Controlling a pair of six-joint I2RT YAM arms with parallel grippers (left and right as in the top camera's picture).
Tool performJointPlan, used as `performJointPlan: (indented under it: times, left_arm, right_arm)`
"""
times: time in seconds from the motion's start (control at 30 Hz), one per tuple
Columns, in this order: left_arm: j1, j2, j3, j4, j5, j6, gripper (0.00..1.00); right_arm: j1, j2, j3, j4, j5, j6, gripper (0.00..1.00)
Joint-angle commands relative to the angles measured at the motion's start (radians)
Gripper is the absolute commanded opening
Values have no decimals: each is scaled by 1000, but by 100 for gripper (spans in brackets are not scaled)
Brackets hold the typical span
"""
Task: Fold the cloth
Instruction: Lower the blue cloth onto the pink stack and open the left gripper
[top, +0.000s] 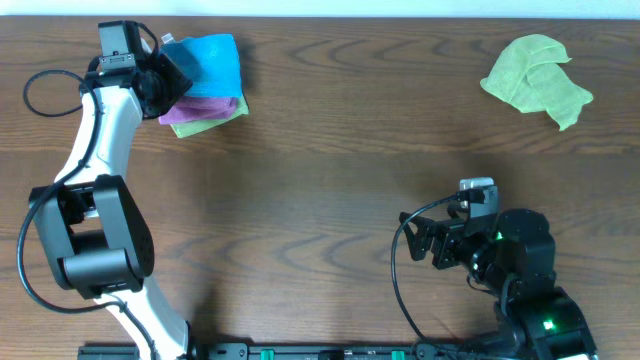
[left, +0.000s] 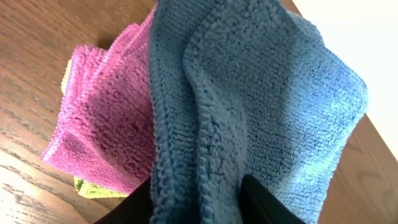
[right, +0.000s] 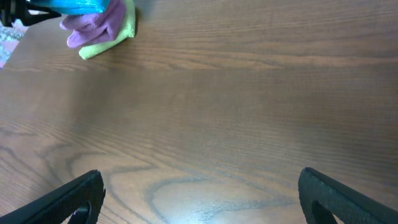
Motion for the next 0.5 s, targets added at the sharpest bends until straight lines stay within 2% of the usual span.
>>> performJointPlan:
  times: [0.0, 0.27, 0.47]
  left_arm:
    - [11, 11, 24, -7, -32, 26, 47]
    - [19, 11, 24, -16, -55, 78, 70]
    - [37, 8, 24, -17, -55, 78, 74]
  right_arm:
    - [-11, -2, -3, -1, -3, 9, 99]
    - [-11, -2, -3, -1, -3, 9, 99]
    - [-11, -2, -3, -1, -3, 10, 99]
